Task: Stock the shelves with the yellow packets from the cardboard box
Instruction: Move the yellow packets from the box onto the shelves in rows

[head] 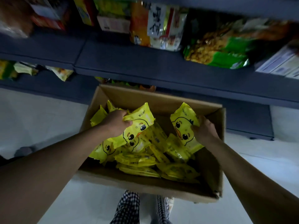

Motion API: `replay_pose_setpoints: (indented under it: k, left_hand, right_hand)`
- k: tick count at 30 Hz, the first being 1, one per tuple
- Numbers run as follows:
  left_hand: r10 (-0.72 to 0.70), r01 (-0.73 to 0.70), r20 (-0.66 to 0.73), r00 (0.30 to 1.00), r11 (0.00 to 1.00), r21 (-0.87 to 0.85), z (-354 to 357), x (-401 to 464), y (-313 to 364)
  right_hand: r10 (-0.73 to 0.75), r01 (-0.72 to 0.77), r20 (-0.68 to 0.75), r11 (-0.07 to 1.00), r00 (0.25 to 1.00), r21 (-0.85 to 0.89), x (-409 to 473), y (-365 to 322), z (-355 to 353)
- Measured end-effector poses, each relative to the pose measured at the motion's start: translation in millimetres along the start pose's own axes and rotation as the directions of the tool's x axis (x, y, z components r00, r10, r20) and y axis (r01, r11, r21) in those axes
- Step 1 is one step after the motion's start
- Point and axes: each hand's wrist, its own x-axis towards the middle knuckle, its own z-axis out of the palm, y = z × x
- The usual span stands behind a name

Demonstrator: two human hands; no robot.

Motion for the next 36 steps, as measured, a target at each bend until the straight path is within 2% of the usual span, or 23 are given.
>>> replay_pose_setpoints:
  k: [7,17,23,26,32,36]
  left_hand:
    - [0.077,-0.081,-0.137,0.988,0.996,-0.030,-64,-75,51]
    - [0.279,-0.285,-0.324,0.904,0.958,0.028,-186,-184,137]
    - [0.412,-0.403,-0.403,0.817,0.908,0.112,-248,-225,191]
    - [0.487,-0.452,-0.402,0.775,0.872,0.185,-281,-239,215]
    - [0.580,-0.539,-0.408,0.705,0.812,0.225,-338,-256,252]
    - [0.628,-0.589,-0.404,0.665,0.774,0.233,-368,-270,277]
  right_hand:
    - [-0.186,0.184,-0.017,0.979,0.982,-0.093,-73,-51,-103]
    - [-0.452,0.422,-0.205,0.890,0.868,-0.173,-182,-127,-259]
    - [-0.512,0.477,-0.290,0.859,0.808,-0.188,-224,-163,-329]
    - [-0.529,0.487,-0.340,0.849,0.778,-0.206,-239,-178,-358]
    - [-0.544,0.508,-0.438,0.836,0.716,-0.207,-268,-204,-410]
    - [-0.561,0.538,-0.516,0.816,0.647,-0.212,-287,-217,-443]
